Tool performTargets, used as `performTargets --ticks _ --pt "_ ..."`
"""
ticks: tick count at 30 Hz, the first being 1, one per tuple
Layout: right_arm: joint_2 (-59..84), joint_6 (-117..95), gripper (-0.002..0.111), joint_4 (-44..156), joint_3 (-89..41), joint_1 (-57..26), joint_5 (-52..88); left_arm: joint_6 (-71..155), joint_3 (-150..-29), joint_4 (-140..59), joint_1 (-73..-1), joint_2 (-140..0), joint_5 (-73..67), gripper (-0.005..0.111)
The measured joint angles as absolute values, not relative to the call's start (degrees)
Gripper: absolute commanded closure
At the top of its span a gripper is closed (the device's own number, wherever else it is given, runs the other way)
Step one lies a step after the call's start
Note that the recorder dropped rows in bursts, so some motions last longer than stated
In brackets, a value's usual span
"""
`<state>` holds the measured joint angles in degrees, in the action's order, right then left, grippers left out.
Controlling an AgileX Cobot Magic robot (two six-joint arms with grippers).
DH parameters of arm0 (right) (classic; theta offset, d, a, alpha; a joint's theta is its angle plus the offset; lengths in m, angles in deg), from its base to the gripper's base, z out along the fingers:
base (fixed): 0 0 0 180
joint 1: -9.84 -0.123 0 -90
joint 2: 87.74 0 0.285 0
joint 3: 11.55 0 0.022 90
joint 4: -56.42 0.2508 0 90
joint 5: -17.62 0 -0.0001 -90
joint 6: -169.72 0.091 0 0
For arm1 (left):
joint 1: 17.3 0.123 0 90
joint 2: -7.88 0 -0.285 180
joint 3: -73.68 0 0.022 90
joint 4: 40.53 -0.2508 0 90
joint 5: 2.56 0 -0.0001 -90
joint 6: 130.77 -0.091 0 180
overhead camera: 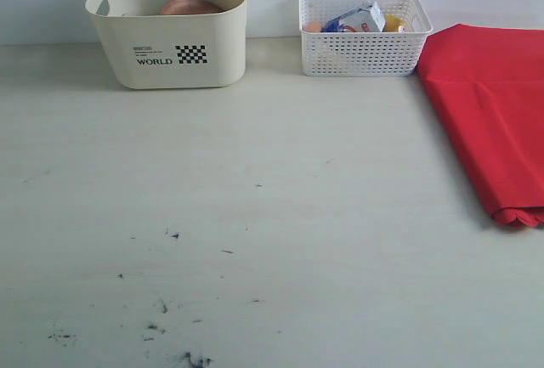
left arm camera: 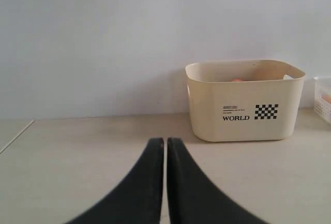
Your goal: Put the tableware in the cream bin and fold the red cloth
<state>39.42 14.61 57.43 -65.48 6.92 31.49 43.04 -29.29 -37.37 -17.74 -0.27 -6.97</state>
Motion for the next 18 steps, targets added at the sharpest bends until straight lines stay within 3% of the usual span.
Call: performTargets --ticks 7,13,18 --pt "55.35 11.87 0.108 59.00 -77.22 6.92 33.53 43.04 -29.29 -37.37 -17.74 -0.27 -7.08 0.102" --pt "66.51 -9.02 0.108 71.53 -83.85 6.92 29.38 43.04 -29.29 -37.37 -17.74 -0.27 -7.08 0.102" --pt "72.53 -3.94 0.108 66.14 -86.57 6.92 27.97 43.04 -29.29 -37.37 -17.74 -0.27 -7.08 0.102"
